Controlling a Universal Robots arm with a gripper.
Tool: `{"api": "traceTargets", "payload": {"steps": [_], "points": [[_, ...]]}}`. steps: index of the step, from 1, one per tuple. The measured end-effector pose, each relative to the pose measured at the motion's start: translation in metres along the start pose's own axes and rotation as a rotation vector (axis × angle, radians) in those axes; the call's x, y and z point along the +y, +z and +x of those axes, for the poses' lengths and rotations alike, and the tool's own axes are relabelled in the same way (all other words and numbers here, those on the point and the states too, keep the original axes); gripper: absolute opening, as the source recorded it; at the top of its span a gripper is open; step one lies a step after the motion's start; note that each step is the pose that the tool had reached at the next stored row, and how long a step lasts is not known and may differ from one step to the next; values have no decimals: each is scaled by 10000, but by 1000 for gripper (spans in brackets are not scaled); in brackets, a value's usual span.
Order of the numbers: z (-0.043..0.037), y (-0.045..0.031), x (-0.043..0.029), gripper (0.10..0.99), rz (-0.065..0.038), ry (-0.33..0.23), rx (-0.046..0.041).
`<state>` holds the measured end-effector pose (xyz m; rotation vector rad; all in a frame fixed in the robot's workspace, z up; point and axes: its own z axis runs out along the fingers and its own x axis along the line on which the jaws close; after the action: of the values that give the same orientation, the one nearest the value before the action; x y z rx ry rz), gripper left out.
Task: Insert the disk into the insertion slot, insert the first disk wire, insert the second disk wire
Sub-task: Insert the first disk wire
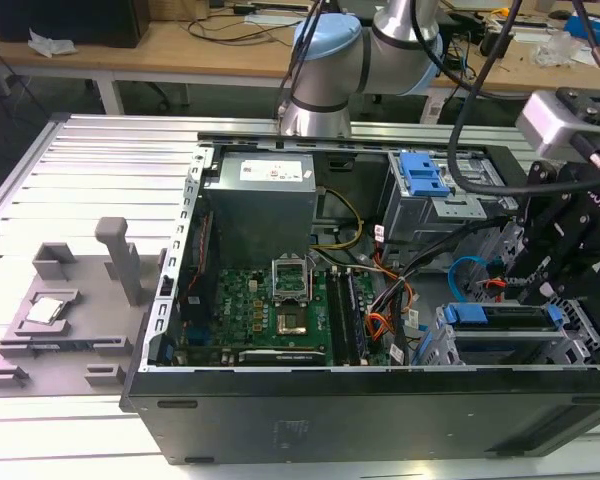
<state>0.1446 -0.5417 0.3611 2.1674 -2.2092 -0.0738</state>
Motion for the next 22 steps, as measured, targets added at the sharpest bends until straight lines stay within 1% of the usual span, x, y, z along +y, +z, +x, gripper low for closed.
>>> {"api": "traceTargets", "payload": {"steps": [1,3,7,8,9,10,11,16,18,20,22], "points": [[0,24,-1,373,0,1,22],[1,44,-3,373,2,8,113],[2,44,-2,373,1,8,115],[3,44,-2,357,2,8,115],[3,44,-3,227,2,8,116],[3,44,-3,227,2,8,115],[3,44,-3,169,2,8,115],[5,48,-9,165,1,8,114],[-3,71,-85,165,-10,7,114],[-9,92,-111,165,-15,8,114],[-9,113,-120,165,-17,9,109]]}}
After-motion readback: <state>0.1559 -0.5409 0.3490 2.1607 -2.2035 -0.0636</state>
